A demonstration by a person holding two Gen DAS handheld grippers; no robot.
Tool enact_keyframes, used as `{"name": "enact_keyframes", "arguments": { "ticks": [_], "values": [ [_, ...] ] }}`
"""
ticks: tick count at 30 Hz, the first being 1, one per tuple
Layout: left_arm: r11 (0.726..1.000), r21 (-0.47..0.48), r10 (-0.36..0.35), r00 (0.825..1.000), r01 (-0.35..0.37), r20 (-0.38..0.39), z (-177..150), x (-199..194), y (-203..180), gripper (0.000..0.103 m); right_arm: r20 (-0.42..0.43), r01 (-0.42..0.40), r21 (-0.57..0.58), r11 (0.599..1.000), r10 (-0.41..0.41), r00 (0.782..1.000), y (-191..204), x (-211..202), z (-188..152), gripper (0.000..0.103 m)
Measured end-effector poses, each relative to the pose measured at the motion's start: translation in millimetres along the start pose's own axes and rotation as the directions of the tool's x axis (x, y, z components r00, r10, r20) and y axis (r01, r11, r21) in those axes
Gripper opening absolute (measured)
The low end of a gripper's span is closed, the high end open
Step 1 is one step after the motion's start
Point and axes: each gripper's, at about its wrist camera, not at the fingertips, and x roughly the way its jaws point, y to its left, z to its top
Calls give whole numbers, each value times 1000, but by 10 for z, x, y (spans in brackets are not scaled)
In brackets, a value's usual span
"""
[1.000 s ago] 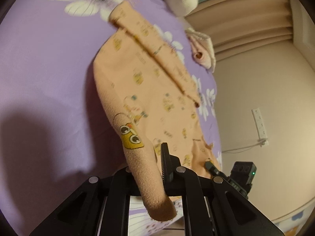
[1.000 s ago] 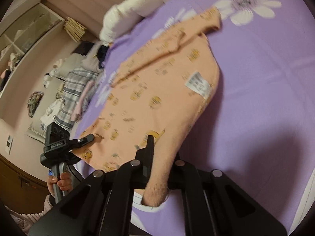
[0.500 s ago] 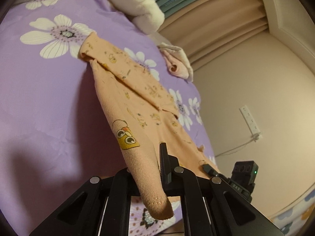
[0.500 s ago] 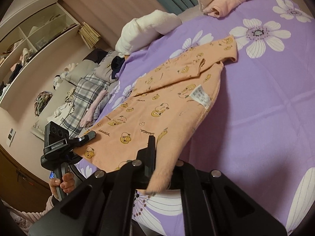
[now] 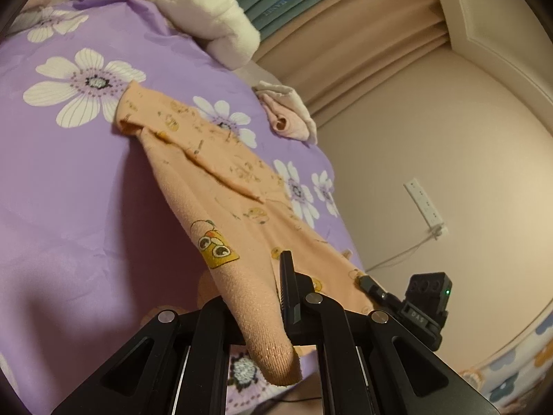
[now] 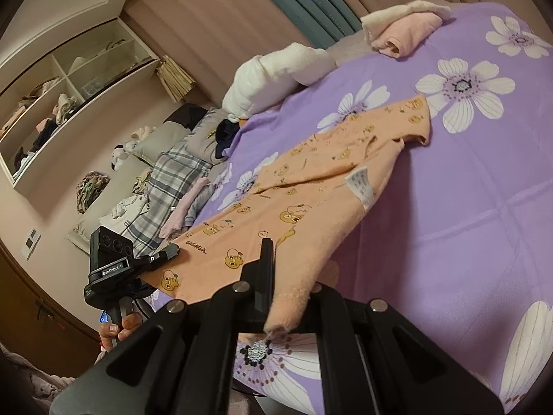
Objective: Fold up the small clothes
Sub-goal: 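Lift the hem with both grippers and fold it toward the collar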
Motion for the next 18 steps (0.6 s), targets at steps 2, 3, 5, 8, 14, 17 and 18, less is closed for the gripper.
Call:
{"name": "enact_keyframes", "arguments": {
  "ticks": [2, 3, 5, 8, 14, 17, 18],
  "values": [
    [1000, 12, -8, 1000, 8, 4, 10, -48, -49, 4, 9, -12, -17, 1000, 12, 1000, 59, -61, 18, 5],
    [1000, 17, -11, 1000, 10, 6, 10, -77, -77, 4, 13, -15, -23, 1000, 15, 1000, 69, -85, 29, 5],
    [999, 30, -22, 1000, 21, 9, 5, -132, -124, 4, 23, -23, -45, 999, 24, 999, 139, -159, 50, 5],
    [999, 47, -29, 1000, 28, 9, -28, -207, -199, 4, 36, -35, -73, 997, 37, 999, 213, -259, 67, 5],
    [996, 76, -38, 999, 37, 15, -91, -387, -332, 4, 49, -56, -144, 988, 64, 997, 387, -456, 49, 5],
    [996, 83, -45, 999, 43, 19, -110, -473, -380, 4, 59, -65, -182, 981, 76, 995, 488, -564, 39, 5],
    [995, 87, -46, 999, 45, 19, -117, -499, -399, 4, 60, -74, -193, 978, 87, 994, 519, -587, 35, 5]
  ]
}}
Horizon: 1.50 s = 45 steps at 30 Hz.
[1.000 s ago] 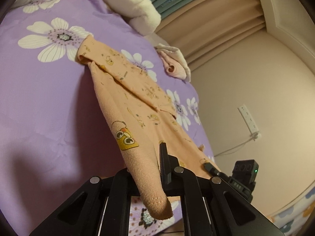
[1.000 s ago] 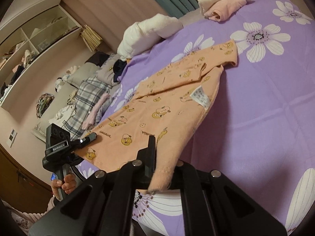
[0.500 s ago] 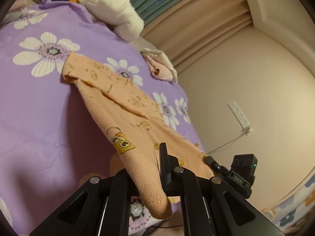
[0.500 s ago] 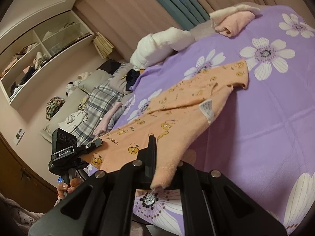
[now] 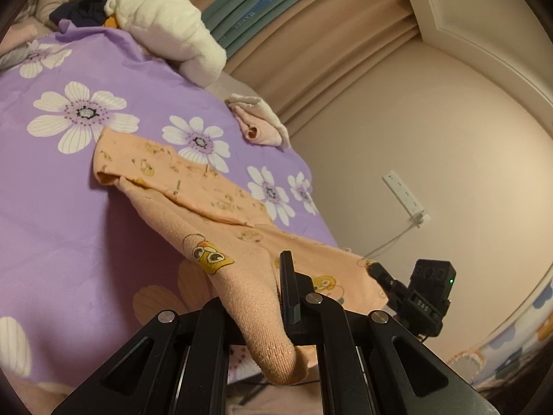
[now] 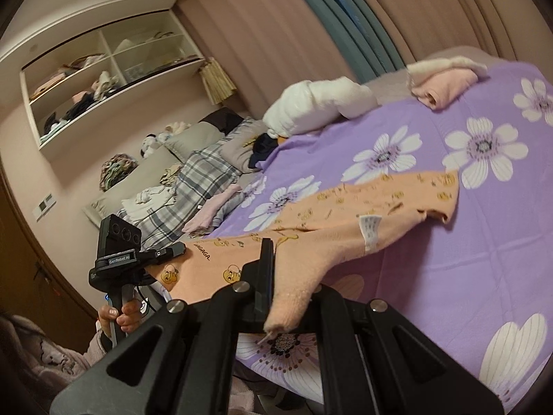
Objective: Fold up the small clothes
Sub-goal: 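Lift the hem with both grippers and fold it toward the collar, then lay the hem over the collar and open both grippers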
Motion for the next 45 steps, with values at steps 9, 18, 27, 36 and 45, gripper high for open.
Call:
{"name": "enact_keyframes", "arguments": {
  "ticks": [9, 18, 27, 36, 45],
  "values": [
    [999, 35, 10, 1000, -11, 4, 26, -50, -102, 4, 37, -39, -54, 998, 41, 998, 130, -163, 35, 5],
    [1000, 14, 21, 1000, -21, -3, 135, 67, 38, 4, 37, -33, -3, 999, 33, 999, -20, -52, 42, 6],
    [999, -20, 36, 999, -36, -15, 336, 233, 184, 4, 39, -19, 51, 999, 17, 999, -216, 136, 172, 7],
    [998, -29, 59, 998, -59, -19, 493, 389, 281, 4, 33, 6, 93, 996, -9, 999, -367, 322, 299, 7],
    [996, -52, 73, 997, -74, -32, 600, 545, 410, 4, 15, 45, 142, 989, -48, 999, -576, 499, 357, 7]
  ]
}}
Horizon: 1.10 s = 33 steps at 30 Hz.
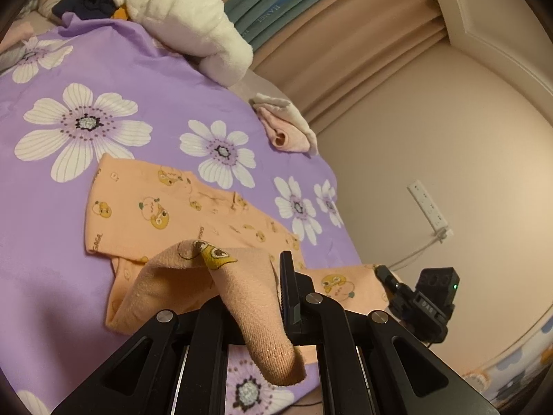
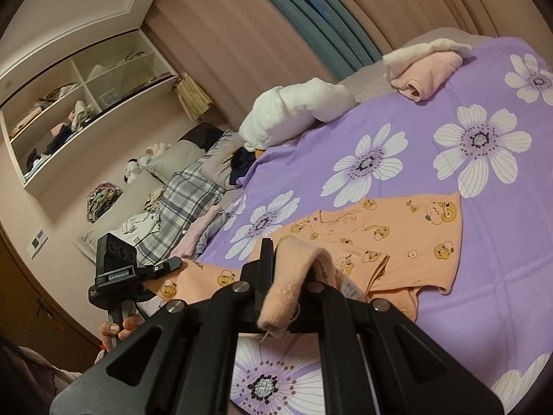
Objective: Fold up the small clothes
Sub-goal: 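Lay the hem over the collar and open both grippers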
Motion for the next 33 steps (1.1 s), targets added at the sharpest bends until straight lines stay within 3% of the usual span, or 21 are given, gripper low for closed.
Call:
{"name": "enact_keyframes", "arguments": {
  "ticks": [11, 22, 26, 31, 33],
  "values": [
    [998, -61, 14, 999, -16, -30, 300, 397, 287, 4, -20, 67, 101, 993, -65, 998, -388, 289, 161, 7],
    [991, -124, 41, 994, -54, -104, 762, 1059, 608, 4, -64, 151, 237, 960, -139, 988, -969, 793, 464, 7],
    [977, -196, 48, 985, -81, -168, 874, 1355, 820, 4, -129, 219, 301, 928, -188, 974, -1246, 1052, 574, 7],
    [945, -265, 121, 958, -191, -260, 883, 1656, 1107, 4, -271, 312, 341, 887, -225, 936, -1546, 1396, 568, 8],
    [936, -302, 98, 957, -182, -273, 906, 1681, 1179, 4, -306, 330, 360, 873, -224, 925, -1619, 1464, 572, 9]
  ]
}}
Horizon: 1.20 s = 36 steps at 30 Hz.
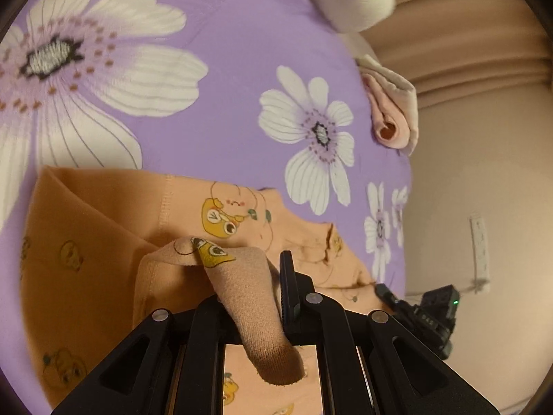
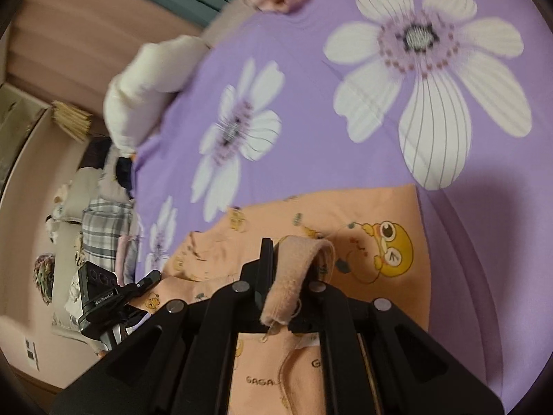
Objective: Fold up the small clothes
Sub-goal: 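Lay the hem over the collar and open both grippers, then withdraw both grippers upward from the folded peach shirt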
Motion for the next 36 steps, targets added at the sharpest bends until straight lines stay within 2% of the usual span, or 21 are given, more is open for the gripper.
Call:
{"name": "enact_keyframes", "arguments": {
  "ticks": [2, 4, 5, 6, 7, 9, 10, 15, 20, 23, 27, 30, 33, 36],
  "values": [
    [997, -64, -34, 999, 33, -14, 72, 10, 74, 4, -15, -20, 37, 999, 21, 1000, -37, 29, 57, 10],
    [986, -144, -88, 996, 84, -20, 155, 18, 149, 5, -24, -62, 99, 993, 65, 998, -97, 44, 128, 20],
    [978, -181, -104, 995, 100, -13, 191, 27, 193, 8, -23, -85, 147, 985, 90, 996, -146, 54, 165, 35],
    [969, -222, -109, 994, 106, -2, 228, 31, 243, 23, -20, -100, 180, 979, 105, 994, -178, 54, 196, 46],
    [958, -266, -107, 994, 110, 26, 255, 11, 304, 48, -6, -125, 225, 966, 130, 992, -227, 54, 246, 47],
    [939, -309, -128, 988, 148, 82, 291, -47, 365, 69, 12, -147, 256, 955, 149, 989, -276, 45, 317, 48],
    [937, -311, -135, 986, 159, 99, 314, -70, 366, 69, 27, -157, 273, 949, 156, 987, -306, 29, 351, 49],
    [966, -242, -62, 991, 90, 120, 285, -170, 272, 69, 69, -138, 237, 962, 125, 990, -284, -98, 360, 51],
    [987, -157, -12, 991, 33, 131, 111, -413, 255, 70, 93, -110, 117, 987, 99, 991, -160, -293, 173, 51],
    [997, -77, 30, 987, -18, 157, -46, -618, 224, 70, 118, -66, 1, 998, 65, 991, -52, -471, -18, 51],
    [996, 14, 84, 980, -88, 182, -334, -835, 199, 69, 156, 30, -149, 988, -6, 988, 42, -724, -386, 50],
    [991, 65, 101, 977, -115, 187, -580, -946, 201, 69, 191, 114, -207, 972, -74, 979, 49, -857, -646, 48],
    [984, 115, 116, 975, -139, 189, -784, -966, 171, 69, 201, 142, -229, 963, -96, 975, 10, -956, -865, 41],
    [981, 142, 105, 977, -132, 186, -901, -930, 135, 69, 203, 161, -253, 954, -111, 973, 22, -999, -1036, 36]
  ]
}}
